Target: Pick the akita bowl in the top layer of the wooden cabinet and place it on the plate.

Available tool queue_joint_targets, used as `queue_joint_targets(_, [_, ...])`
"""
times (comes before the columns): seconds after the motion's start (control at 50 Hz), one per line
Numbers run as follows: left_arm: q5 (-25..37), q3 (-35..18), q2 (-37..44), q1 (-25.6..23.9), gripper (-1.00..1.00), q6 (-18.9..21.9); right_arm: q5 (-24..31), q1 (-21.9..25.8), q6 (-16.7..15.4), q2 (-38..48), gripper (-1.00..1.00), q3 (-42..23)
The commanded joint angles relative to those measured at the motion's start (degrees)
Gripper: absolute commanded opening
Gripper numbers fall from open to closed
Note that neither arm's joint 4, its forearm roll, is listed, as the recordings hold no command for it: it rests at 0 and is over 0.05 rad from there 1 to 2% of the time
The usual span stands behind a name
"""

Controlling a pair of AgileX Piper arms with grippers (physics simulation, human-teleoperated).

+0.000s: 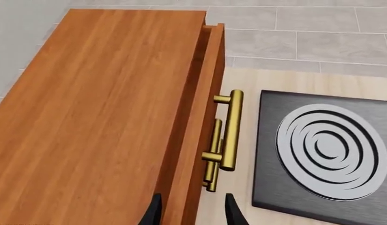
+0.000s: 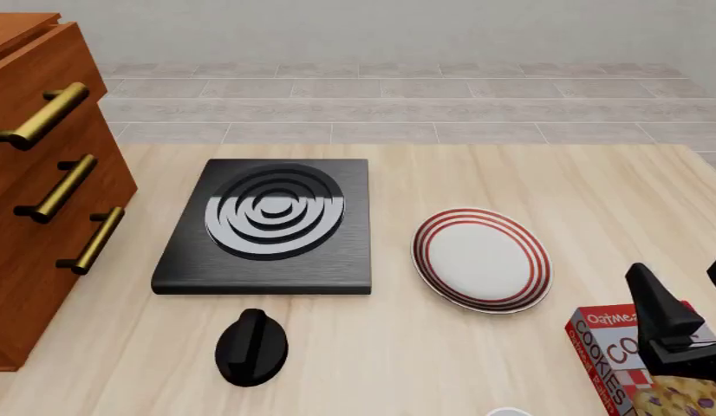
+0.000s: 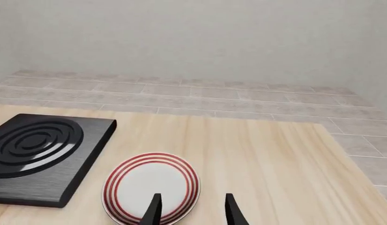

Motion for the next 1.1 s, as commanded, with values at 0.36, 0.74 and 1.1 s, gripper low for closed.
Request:
queue_joint_targets(0.36, [2.5,5.2,2.0,-5.3,1.00,-3.5,0.3,-0.1,0.3,-0.5,1.00,0.0])
queue_joint_targets(0.74, [2.1,3.9,3.3,-10.2,1.00,-5.3,-1.0,-0.3,0.5,0.8,1.00,0.0])
queue_joint_targets(1.1, [1.1,4.7,4.4,-13.9,1.00,-7.0,-0.6,-0.3,0.6,0.4,1.00,0.0])
